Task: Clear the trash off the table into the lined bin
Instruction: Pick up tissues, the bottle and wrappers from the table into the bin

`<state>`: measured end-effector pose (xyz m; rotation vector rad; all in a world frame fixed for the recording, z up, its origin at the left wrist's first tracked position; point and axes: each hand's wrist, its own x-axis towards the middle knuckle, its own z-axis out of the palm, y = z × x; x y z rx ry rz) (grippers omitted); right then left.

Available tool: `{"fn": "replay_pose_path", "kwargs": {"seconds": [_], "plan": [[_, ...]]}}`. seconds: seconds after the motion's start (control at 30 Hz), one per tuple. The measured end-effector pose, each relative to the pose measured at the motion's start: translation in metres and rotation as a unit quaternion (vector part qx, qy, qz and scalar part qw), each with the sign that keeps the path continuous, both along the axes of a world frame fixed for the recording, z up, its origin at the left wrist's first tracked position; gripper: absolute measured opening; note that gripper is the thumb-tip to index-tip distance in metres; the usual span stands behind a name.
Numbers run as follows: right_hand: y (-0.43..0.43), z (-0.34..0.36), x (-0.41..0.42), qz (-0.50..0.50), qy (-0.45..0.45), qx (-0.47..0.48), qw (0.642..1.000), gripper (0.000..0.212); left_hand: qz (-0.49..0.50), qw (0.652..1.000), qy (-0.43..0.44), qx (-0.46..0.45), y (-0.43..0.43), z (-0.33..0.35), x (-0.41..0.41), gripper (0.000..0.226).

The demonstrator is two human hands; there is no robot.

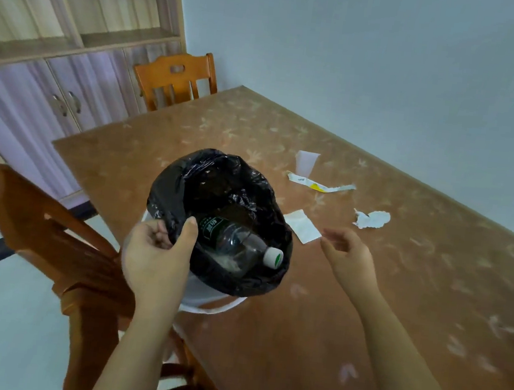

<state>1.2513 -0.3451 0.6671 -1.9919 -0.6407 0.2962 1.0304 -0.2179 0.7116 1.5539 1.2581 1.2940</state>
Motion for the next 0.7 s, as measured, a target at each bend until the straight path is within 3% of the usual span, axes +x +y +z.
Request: {"fn": "replay_pose_path", "kwargs": {"seconds": [0.4, 0.7], "plan": [[0.073, -0.122, 0.117, 0.02, 0.063, -0.095, 0.993, 0.026, 0.046, 0.998, -0.042, -0.012, 0.04, -0.023, 0.082, 0.031], [0.096, -0.165, 0.14, 0.027, 0.023, -0.191, 0.981, 0.034, 0.042, 0.998, -0.045, -0.002, 0.056, -0.03, 0.096, 0.031]]}}
